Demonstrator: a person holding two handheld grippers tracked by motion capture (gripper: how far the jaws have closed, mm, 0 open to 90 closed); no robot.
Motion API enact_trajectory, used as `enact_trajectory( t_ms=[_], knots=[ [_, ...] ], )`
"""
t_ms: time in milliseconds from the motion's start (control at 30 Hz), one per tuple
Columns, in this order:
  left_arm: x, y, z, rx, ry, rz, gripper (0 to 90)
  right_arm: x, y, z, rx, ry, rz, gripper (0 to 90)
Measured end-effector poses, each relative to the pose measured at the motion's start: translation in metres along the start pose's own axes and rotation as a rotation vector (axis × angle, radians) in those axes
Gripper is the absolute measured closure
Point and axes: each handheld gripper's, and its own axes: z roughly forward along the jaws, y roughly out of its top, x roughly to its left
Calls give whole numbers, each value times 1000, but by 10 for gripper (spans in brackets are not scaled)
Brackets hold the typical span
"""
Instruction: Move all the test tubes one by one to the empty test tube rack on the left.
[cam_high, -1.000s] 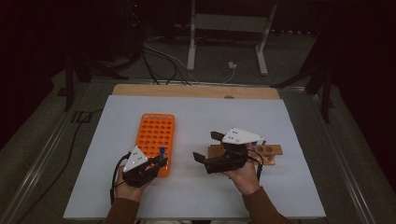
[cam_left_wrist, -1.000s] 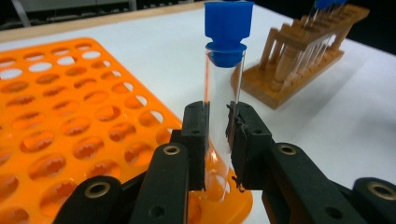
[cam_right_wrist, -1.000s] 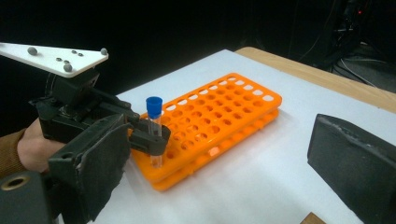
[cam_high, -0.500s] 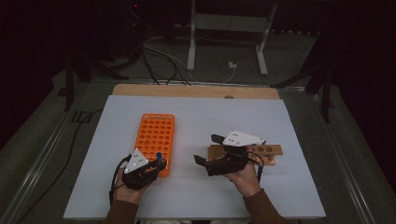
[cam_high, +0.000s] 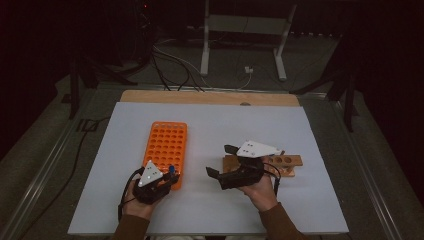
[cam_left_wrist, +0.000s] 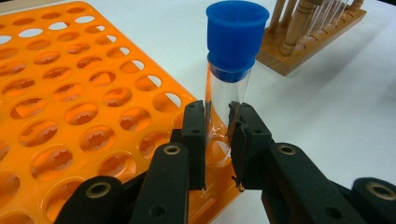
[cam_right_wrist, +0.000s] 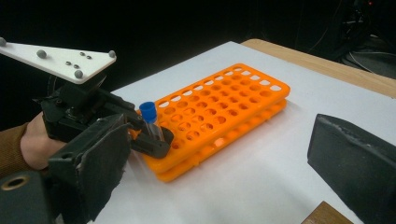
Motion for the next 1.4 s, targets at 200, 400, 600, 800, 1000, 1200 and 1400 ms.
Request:
enact_trajectory(
  t_ms=[200,400,600,800,1000,1200,1400],
  knots=[
    [-4,0,0,1,18,24,774,0,-1,0,-1,0,3,57],
    [-7,-1,1,1,30,46,772,0,-1,1,-4,1,4,56],
    [-6,-1,1,0,4,40,736,1,-1,1,-5,3,4,56],
    [-11,1,3,-5,10,48,604,1,0,1,-9,9,6,56],
    [-8,5,-1,-60,9,12,465,0,0,0,-13,15,8,51],
    [-1,7,-9,-99,24,-33,347,-1,0,0,-13,16,10,36],
    [3,11,-19,-124,54,-54,172,-2,1,-1,-14,12,10,27]
  ],
)
